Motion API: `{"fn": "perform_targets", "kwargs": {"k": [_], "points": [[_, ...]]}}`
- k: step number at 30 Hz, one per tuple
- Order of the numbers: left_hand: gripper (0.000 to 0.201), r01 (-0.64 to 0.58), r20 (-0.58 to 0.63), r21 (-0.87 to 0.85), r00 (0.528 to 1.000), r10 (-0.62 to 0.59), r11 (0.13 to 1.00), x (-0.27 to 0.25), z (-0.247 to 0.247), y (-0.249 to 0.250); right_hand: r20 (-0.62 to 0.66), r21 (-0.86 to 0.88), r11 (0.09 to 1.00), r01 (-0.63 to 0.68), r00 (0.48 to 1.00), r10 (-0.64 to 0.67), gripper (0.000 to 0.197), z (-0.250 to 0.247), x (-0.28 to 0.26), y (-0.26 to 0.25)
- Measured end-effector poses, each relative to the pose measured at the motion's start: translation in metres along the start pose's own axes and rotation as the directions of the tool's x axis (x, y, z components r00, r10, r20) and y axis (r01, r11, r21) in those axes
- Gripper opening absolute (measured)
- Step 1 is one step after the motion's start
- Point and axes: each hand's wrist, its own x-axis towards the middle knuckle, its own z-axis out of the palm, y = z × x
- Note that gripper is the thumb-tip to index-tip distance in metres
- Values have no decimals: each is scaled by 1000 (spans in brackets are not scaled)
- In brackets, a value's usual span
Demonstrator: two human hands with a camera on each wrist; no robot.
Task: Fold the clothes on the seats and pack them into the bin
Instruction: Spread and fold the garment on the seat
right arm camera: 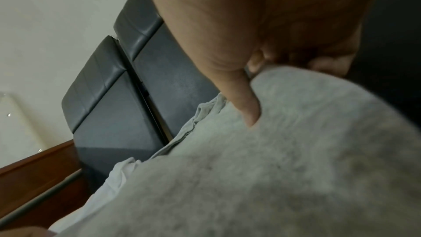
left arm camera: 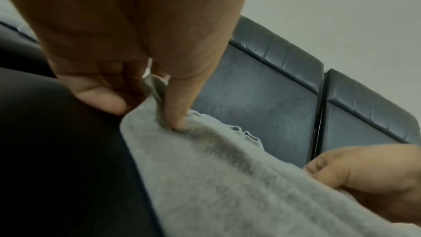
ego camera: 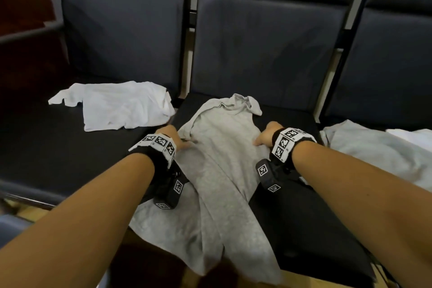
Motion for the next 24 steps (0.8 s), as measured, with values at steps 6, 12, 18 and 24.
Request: {"fn": "perform_targets", "kwargs": {"k": [6, 12, 18, 24], "points": [[33, -5, -46, -157, 999, -2, 988, 3, -9, -7, 38, 662, 749, 5, 998, -40, 19, -7, 5, 18], [37, 75, 30, -914, 993, -118, 399, -14, -29, 2, -60, 959, 260, 109, 980, -189, 19, -40, -33, 35], [47, 176, 193, -962, 979, 62, 207, -44, -32, 20, 61, 970, 242, -29, 990, -127, 26, -43, -68, 58], [55, 23, 15, -754, 1000, -18, 656, -57, -17, 13, -17, 858, 507, 81, 991, -130, 22, -45, -90, 78]]}}
